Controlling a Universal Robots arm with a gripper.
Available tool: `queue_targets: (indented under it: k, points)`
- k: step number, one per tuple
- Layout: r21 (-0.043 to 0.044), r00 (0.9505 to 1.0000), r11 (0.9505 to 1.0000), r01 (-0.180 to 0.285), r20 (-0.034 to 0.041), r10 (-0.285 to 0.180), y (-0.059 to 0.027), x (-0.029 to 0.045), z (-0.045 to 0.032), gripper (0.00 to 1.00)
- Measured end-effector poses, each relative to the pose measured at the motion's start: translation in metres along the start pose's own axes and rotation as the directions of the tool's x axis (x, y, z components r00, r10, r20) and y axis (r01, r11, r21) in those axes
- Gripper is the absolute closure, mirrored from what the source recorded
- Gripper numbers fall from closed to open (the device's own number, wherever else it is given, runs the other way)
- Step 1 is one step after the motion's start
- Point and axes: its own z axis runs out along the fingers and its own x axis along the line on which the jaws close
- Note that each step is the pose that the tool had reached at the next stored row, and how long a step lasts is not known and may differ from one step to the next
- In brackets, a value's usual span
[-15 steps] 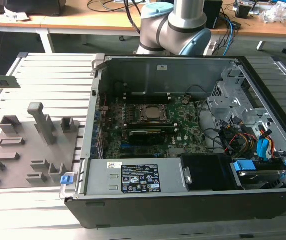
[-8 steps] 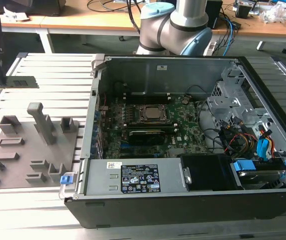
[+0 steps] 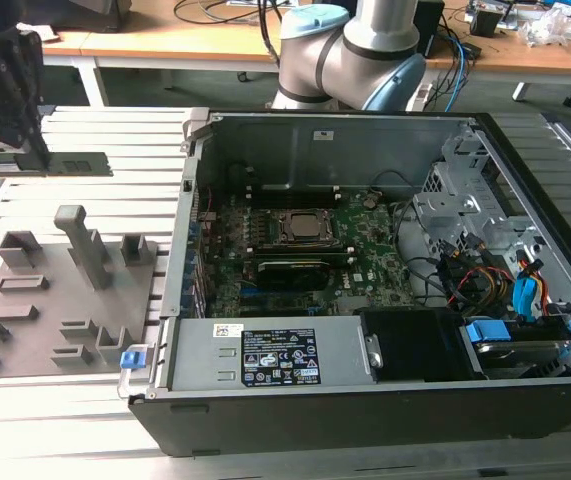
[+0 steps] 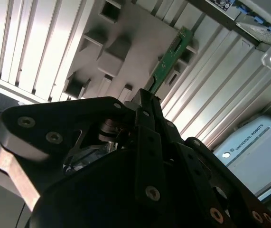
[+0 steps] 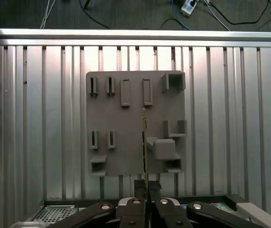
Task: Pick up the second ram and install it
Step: 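Pick up the second ram and move it above second insertion slot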
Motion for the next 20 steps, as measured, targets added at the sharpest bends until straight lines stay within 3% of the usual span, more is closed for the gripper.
queue_targets:
  k: [5,9,14,20]
  points:
    - [0.0,1.0,1.0,0.0,0.0,0.0,-0.014,-0.0003,-0.0007,0.86]
    - [0.0,1.0,1.0,0.0,0.0,0.0,-0.033,-0.0007,-0.0015,0.86]
    - [-0.0001,1.0,1.0,0.0,0.0,0.0,-0.0455,-0.001,-0.0021,0.86]
    - [-0.0003,1.0,1.0,0.0,0.0001,0.0,-0.0664,-0.0014,-0.0031,0.86]
